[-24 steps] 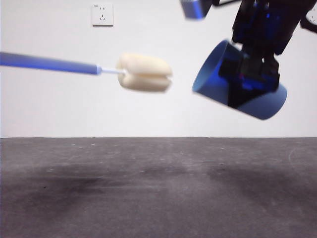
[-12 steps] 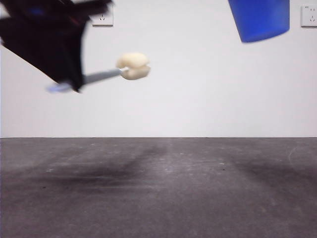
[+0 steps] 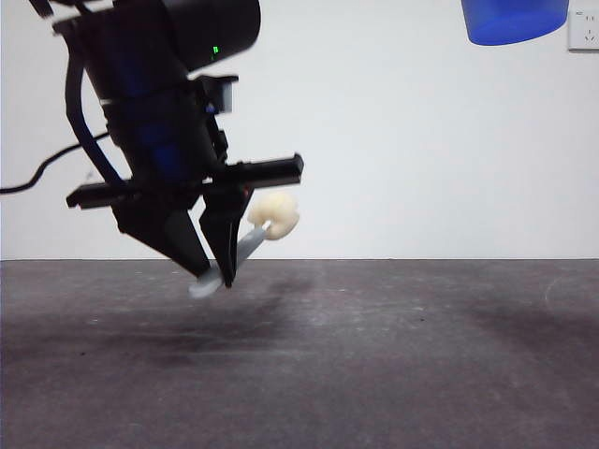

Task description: Pick up the cup brush,pick up the cup,insert the brush into the cup,clean the cup,put the cup brush back,put the cup back to the fixed position on the table

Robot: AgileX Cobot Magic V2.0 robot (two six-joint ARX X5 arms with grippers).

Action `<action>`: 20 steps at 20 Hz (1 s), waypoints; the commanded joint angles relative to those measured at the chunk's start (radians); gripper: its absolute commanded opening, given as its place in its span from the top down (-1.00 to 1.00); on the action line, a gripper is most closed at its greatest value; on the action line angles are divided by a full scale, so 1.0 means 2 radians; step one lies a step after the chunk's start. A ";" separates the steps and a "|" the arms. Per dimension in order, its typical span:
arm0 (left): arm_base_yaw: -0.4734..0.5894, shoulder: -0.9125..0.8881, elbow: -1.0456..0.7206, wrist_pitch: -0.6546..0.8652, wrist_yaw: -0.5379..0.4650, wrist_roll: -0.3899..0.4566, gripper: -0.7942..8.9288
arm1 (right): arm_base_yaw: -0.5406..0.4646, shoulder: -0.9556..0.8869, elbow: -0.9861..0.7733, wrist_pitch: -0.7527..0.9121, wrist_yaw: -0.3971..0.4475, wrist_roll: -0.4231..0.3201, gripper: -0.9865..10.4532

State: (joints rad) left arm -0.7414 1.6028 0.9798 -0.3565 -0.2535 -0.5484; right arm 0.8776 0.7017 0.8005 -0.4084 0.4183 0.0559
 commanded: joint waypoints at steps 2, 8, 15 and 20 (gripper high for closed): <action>0.009 0.023 -0.006 0.012 0.001 -0.043 0.85 | 0.000 -0.001 0.002 0.003 0.000 0.013 0.85; 0.012 0.059 -0.006 0.013 0.022 -0.044 0.85 | 0.000 -0.001 0.002 0.002 -0.001 0.024 0.85; 0.012 0.076 -0.006 0.010 0.027 -0.038 0.81 | 0.000 -0.001 0.002 0.002 -0.001 0.027 0.85; 0.012 0.077 -0.006 0.005 0.040 -0.038 0.18 | 0.000 -0.001 0.002 0.001 -0.001 0.030 0.85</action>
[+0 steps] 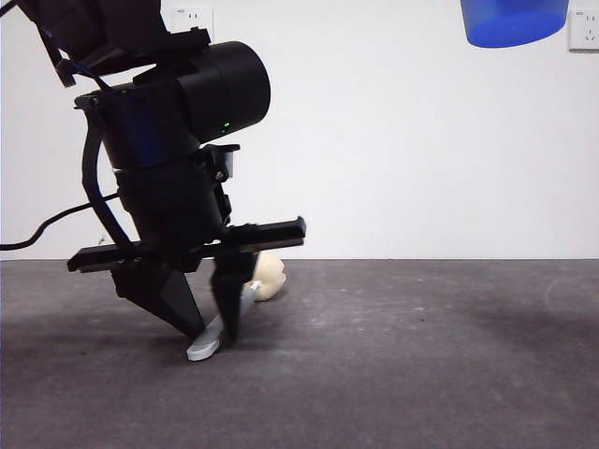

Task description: Pick up the cup brush,pick up the cup,insert the brush into the cup,clean the cup,put the cup brush back,put the cup back to the fixed position on the table

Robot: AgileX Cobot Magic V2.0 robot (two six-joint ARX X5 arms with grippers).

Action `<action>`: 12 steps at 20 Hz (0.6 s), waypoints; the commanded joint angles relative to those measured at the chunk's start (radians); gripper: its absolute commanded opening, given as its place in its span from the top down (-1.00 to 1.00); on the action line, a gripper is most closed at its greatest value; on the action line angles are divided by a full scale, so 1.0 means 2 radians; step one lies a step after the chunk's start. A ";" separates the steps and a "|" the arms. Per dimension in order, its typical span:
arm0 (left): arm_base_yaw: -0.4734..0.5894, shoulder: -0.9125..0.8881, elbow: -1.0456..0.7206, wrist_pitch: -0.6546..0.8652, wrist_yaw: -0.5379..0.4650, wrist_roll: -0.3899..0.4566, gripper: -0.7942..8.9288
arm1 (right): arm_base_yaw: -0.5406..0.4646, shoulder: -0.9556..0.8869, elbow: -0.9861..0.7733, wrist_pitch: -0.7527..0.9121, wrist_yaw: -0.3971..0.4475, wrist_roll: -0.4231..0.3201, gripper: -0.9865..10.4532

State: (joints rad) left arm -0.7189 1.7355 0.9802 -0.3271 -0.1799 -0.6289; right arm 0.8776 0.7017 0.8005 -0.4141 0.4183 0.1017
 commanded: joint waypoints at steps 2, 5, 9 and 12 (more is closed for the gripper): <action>0.001 0.008 -0.006 -0.017 0.009 0.004 0.18 | 0.000 -0.001 0.002 0.004 -0.001 0.007 0.85; 0.001 -0.011 -0.006 -0.020 0.013 0.020 0.18 | -0.001 0.011 0.002 0.006 0.001 0.007 0.85; 0.001 -0.069 -0.006 -0.028 0.014 0.043 0.18 | -0.019 0.054 0.002 0.042 -0.001 0.006 0.85; 0.000 -0.135 -0.006 -0.055 0.022 0.057 0.18 | -0.046 0.103 0.000 0.081 -0.015 -0.002 0.85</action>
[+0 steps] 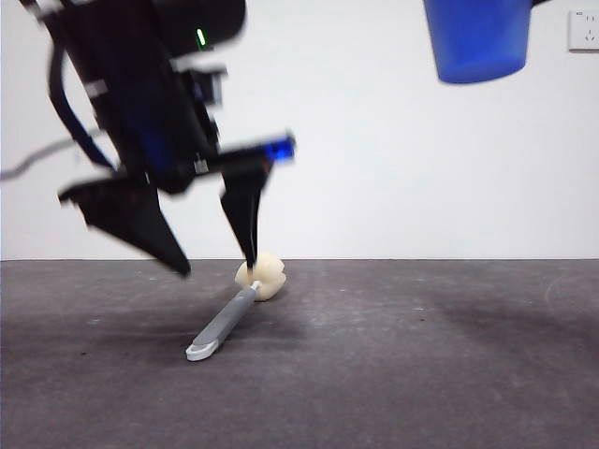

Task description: Pick up the cup brush,pick up the cup,insert the brush into the cup,clean the cup,put the cup brush back,put the cup back to the fixed position on the table

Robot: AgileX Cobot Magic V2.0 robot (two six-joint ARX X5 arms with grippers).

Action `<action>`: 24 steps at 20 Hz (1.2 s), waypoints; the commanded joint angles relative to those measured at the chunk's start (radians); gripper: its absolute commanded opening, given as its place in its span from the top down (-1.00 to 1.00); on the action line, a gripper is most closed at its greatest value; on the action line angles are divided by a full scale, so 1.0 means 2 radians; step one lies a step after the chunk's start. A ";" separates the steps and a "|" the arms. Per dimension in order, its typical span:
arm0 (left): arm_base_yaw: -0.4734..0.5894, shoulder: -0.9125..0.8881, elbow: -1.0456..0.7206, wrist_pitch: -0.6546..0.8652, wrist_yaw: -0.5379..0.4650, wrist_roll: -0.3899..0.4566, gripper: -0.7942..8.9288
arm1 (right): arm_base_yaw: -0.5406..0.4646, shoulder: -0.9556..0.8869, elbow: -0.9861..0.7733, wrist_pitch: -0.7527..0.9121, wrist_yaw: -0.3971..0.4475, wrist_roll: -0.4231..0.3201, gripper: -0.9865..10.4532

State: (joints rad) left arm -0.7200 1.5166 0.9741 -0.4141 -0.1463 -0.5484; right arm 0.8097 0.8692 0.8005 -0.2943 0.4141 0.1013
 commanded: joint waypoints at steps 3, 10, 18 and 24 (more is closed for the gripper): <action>-0.001 -0.106 -0.002 -0.042 0.013 0.041 0.18 | -0.047 0.069 -0.017 0.096 -0.066 -0.003 0.85; -0.001 -0.272 -0.002 -0.129 0.011 0.079 0.18 | -0.084 0.179 -0.102 0.282 -0.091 -0.008 0.85; -0.001 -0.346 -0.002 -0.187 0.011 0.080 0.18 | -0.161 0.328 -0.126 0.474 -0.171 -0.029 0.85; -0.001 -0.348 -0.002 -0.187 0.009 0.089 0.18 | -0.185 0.414 -0.126 0.550 -0.206 -0.050 0.85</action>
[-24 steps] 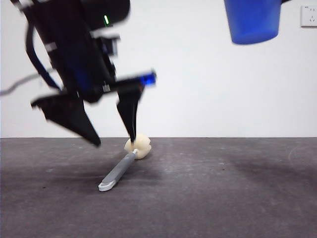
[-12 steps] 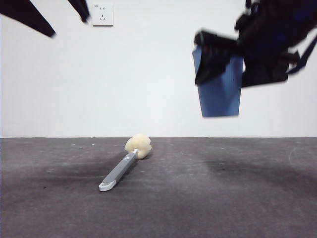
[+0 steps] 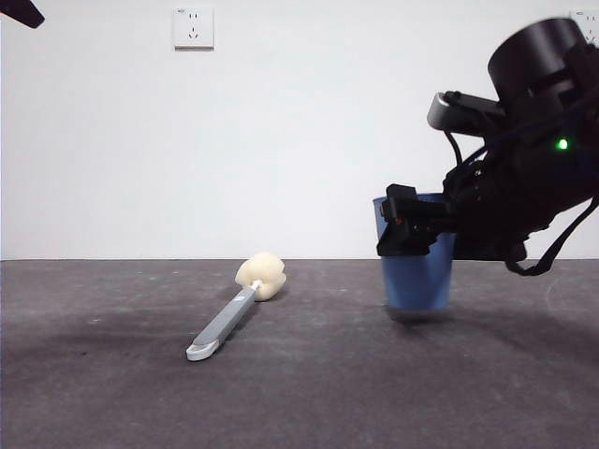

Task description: Pick up the cup brush,pick up the cup,insert the brush into the cup,clean the cup,put the cup brush back,put the cup back to the fixed position on the table

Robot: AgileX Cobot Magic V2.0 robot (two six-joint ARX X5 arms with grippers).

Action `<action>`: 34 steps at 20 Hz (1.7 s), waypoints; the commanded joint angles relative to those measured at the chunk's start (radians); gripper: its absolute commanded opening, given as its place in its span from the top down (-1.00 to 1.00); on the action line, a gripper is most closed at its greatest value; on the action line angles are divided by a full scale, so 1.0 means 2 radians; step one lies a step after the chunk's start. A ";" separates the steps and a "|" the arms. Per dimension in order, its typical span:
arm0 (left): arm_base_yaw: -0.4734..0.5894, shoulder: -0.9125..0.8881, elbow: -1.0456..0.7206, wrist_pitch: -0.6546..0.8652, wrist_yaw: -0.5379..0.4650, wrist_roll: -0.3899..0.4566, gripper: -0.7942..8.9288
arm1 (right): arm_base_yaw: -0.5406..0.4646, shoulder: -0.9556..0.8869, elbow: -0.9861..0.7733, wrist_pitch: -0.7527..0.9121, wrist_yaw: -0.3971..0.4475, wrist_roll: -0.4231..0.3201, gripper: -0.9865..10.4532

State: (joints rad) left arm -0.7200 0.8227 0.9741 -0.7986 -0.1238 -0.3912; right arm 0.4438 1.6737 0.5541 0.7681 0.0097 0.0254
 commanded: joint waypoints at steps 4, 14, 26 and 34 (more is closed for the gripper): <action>-0.001 -0.001 -0.002 0.006 -0.003 0.013 0.18 | -0.009 0.051 -0.003 0.042 -0.006 -0.014 0.85; -0.001 -0.001 -0.002 0.006 -0.003 0.015 0.18 | -0.005 0.046 -0.003 0.027 -0.005 -0.010 0.04; -0.001 -0.001 -0.002 0.005 -0.003 0.015 0.18 | -0.004 -0.099 -0.003 -0.127 -0.005 -0.008 -0.17; 0.000 -0.001 -0.002 -0.016 -0.002 0.041 0.18 | 0.035 -0.384 0.021 -0.513 -0.035 0.058 -0.16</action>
State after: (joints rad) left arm -0.7200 0.8227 0.9741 -0.8307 -0.1272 -0.3283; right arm 0.5129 0.9211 0.5877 -0.2371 -0.0574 0.1177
